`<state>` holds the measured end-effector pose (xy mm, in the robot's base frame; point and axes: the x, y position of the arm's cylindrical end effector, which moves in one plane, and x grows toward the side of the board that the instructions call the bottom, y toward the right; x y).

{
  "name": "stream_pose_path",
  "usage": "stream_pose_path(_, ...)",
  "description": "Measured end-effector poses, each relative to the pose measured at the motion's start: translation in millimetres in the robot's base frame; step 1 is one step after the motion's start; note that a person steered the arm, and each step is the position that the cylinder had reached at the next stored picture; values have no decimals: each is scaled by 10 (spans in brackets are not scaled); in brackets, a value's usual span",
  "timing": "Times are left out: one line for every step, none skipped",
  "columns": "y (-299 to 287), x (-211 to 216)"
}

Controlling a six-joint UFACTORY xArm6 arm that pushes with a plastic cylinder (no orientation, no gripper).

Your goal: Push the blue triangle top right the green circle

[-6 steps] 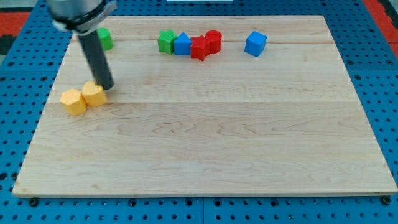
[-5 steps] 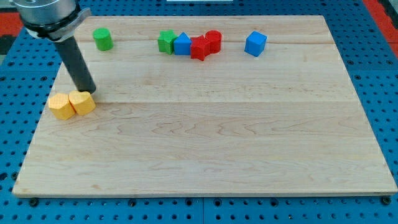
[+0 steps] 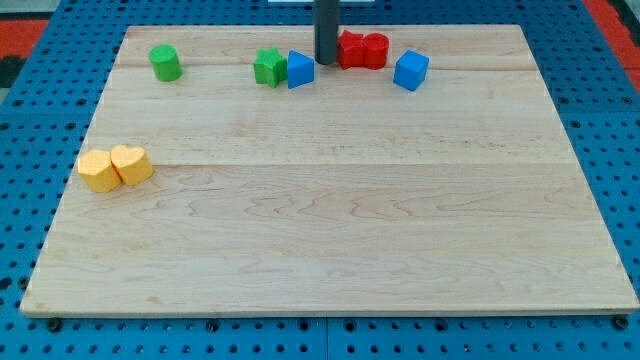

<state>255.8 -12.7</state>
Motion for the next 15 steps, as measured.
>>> stream_pose_path(48,245)
stream_pose_path(355,514)
stream_pose_path(132,722)
stream_pose_path(-266,509)
stream_pose_path(-265,-66)
stream_pose_path(-114,-141)
stream_pose_path(301,-216)
stream_pose_path(83,-308)
stream_pose_path(-585,-309)
stream_pose_path(-545,-311)
stream_pose_path(70,-496)
stream_pose_path(-298,-619)
stream_pose_path(-1000,-526)
stream_pose_path(-1580,-521)
stream_pose_path(-1342,-635)
